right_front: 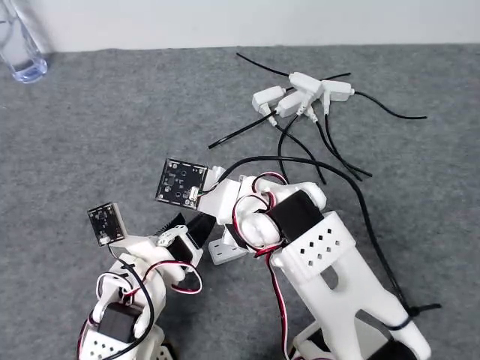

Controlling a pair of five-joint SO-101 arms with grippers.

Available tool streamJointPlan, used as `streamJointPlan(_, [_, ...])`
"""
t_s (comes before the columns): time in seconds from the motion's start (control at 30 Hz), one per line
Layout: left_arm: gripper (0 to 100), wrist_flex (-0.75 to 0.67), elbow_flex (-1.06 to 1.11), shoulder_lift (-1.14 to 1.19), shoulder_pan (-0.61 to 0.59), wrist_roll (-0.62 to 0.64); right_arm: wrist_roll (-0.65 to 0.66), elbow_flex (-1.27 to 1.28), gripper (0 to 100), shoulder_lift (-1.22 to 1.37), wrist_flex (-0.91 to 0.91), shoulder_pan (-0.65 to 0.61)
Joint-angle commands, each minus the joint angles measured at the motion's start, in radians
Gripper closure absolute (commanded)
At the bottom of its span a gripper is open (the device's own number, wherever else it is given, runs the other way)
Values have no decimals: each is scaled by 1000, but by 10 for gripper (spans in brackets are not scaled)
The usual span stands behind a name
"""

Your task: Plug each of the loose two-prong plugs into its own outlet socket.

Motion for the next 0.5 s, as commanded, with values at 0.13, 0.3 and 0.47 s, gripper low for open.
streamJointPlan(0.13, [732, -8, -5, -8, -6, -2, 6, -63, 991, -27, 21, 22])
streamJointPlan(0.3, [732, -8, -5, -8, -6, -2, 80, -63, 991, -27, 134, 136])
streamJointPlan(0.47, [732, -8, -5, -8, -6, -2, 153, -9, 991, -38, 200, 275])
